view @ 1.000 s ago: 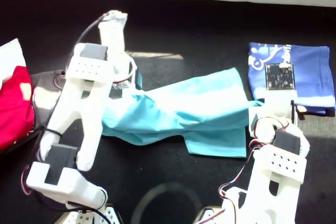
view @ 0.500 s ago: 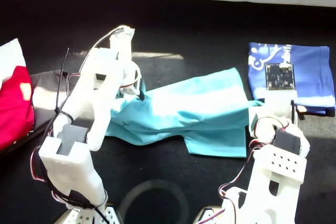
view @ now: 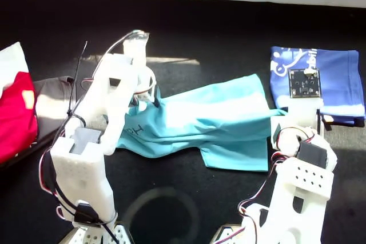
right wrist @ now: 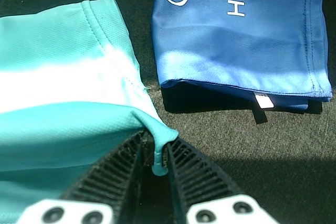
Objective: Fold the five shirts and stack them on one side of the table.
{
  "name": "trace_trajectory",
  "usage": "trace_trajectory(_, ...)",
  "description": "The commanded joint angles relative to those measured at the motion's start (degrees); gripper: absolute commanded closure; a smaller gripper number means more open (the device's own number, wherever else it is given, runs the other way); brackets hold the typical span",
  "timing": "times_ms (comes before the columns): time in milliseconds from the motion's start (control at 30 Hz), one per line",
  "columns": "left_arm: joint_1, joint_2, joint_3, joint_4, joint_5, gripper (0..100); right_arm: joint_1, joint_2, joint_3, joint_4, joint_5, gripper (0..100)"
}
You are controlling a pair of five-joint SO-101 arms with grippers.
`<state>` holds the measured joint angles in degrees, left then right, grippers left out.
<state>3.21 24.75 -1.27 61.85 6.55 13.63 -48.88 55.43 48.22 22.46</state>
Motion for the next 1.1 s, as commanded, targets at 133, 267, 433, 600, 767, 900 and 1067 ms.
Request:
trace_trajectory(133, -1.5, -0.2, -4.4, 1.1, 3.9, 79, 0.7, -1.7, -2.9, -0.6, 0.5, 99.1)
trace_trajectory(267, -2.2, -0.1, -4.0, 1.1, 6.8, 79, 0.6, -1.5, -2.9, -0.6, 0.5, 99.1)
trace_trajectory(433, -3.6, -0.7, -4.4, 1.4, 8.5, 79, 0.6, -1.3, -2.9, -0.6, 0.5, 99.1)
trace_trajectory(600, -2.8, -0.8, -9.0, 6.2, 8.6, 79, 0.6, -1.3, -2.9, -0.6, 0.5, 99.1)
trace_trajectory(767, -2.2, -0.7, -16.7, 15.6, 8.3, 79, 0.6, -1.3, -2.9, -0.6, 0.4, 99.1)
trace_trajectory(900, -2.2, 0.0, -19.3, 17.2, 8.4, 78, 0.6, -1.3, -2.9, -0.6, 0.4, 99.1)
trace_trajectory(1067, -2.1, 4.8, -17.5, 12.0, 8.6, 79, 0.6, -1.3, -2.9, -0.6, 0.4, 99.1)
